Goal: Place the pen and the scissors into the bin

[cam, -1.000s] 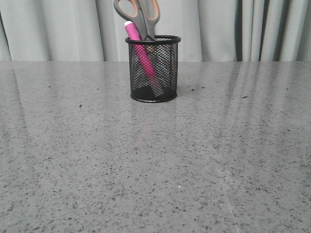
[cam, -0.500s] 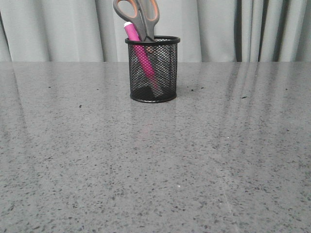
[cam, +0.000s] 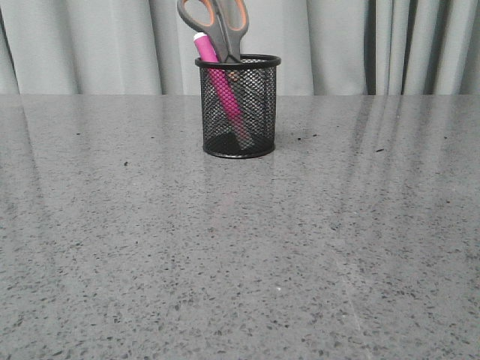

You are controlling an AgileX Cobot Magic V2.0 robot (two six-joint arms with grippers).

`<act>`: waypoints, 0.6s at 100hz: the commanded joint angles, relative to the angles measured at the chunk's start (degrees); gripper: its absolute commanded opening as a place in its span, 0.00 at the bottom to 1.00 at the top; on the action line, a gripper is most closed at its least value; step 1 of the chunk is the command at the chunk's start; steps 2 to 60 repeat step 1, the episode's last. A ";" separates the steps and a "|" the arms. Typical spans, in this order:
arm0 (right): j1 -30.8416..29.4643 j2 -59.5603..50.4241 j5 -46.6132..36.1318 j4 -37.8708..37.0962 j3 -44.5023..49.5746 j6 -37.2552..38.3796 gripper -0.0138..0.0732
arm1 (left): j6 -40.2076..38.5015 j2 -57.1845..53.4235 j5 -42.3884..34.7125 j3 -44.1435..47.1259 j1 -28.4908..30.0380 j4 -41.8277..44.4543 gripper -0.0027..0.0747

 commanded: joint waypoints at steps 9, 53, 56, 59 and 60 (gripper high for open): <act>-0.32 -1.34 -1.75 -0.10 0.64 -0.55 0.08 | 0.02 -1.77 -3.80 1.37 0.13 -0.55 0.01; -0.32 -1.34 -1.75 -0.10 0.64 -0.55 0.08 | 0.02 -1.77 -3.80 1.37 0.13 -0.55 0.01; -0.32 -1.34 -1.75 -0.10 0.64 -0.55 0.08 | 0.02 -1.77 -3.80 1.37 0.13 -0.55 0.01; -0.32 -1.34 -1.75 -0.10 0.64 -0.55 0.08 | 0.02 -1.77 -3.80 1.37 0.13 -0.55 0.01; -0.32 -1.34 -1.75 -0.10 0.64 -0.55 0.08 | 0.02 -1.77 -3.80 1.37 0.13 -0.55 0.01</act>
